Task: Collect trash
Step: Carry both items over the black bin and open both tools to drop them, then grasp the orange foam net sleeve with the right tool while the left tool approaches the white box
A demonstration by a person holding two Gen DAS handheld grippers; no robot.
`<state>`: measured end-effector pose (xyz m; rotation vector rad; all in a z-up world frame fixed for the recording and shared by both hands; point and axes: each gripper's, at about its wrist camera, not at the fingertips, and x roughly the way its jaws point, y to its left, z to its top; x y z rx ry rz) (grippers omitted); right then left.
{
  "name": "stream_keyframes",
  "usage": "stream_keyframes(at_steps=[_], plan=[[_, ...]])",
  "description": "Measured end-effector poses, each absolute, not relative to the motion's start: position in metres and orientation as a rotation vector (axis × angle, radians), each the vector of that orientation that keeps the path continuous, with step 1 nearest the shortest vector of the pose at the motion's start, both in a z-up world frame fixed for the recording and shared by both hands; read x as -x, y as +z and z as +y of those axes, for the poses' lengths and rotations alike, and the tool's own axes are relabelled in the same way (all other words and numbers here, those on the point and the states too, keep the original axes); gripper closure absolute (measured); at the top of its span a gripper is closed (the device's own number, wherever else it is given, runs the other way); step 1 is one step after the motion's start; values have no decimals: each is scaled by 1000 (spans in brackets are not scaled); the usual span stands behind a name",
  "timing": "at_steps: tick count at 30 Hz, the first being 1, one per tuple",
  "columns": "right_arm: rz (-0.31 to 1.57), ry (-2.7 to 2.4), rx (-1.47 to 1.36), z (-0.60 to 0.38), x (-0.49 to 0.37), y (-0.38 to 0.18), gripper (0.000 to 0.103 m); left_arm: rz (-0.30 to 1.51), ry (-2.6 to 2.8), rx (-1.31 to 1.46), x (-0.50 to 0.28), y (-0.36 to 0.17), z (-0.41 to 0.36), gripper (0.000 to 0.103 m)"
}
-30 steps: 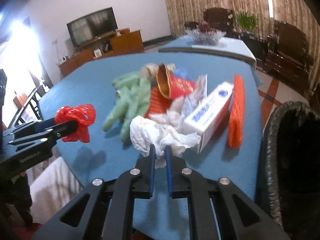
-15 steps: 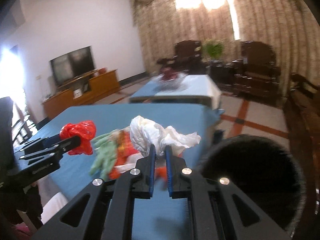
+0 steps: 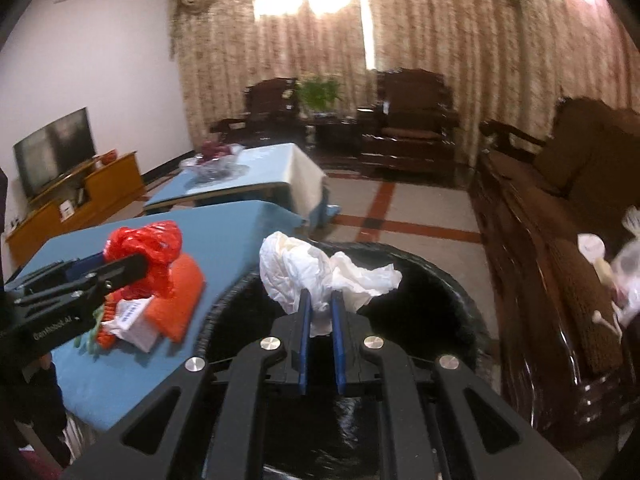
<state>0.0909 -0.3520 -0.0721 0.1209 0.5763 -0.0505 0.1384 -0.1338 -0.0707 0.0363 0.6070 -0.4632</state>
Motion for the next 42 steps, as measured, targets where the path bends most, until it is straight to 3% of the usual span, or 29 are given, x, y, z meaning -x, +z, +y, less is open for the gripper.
stream_keyframes(at_steps=[5, 9, 14, 16, 18, 29, 42], plan=[[614, -90, -148, -376, -94, -86, 91, 662, -546, -49, -147, -90, -175, 55], [643, -124, -154, -388, -93, -98, 82, 700, -570, -42, -154, -101, -187, 28], [637, -160, -171, -397, -86, -107, 50, 682, -554, -25, -145, -96, -174, 19], [617, -177, -164, -394, -84, -105, 22, 663, -525, -22, -142, -91, -163, 17], [585, -182, -148, -388, -82, -100, 15, 636, -485, -23, -140, -84, -148, 17], [481, 61, -128, -291, -108, -81, 19, 541, -136, -37, -126, -76, -30, 17], [601, 223, 5, -174, -155, -140, 51, 573, 21, 6, -123, -93, 40, 17]])
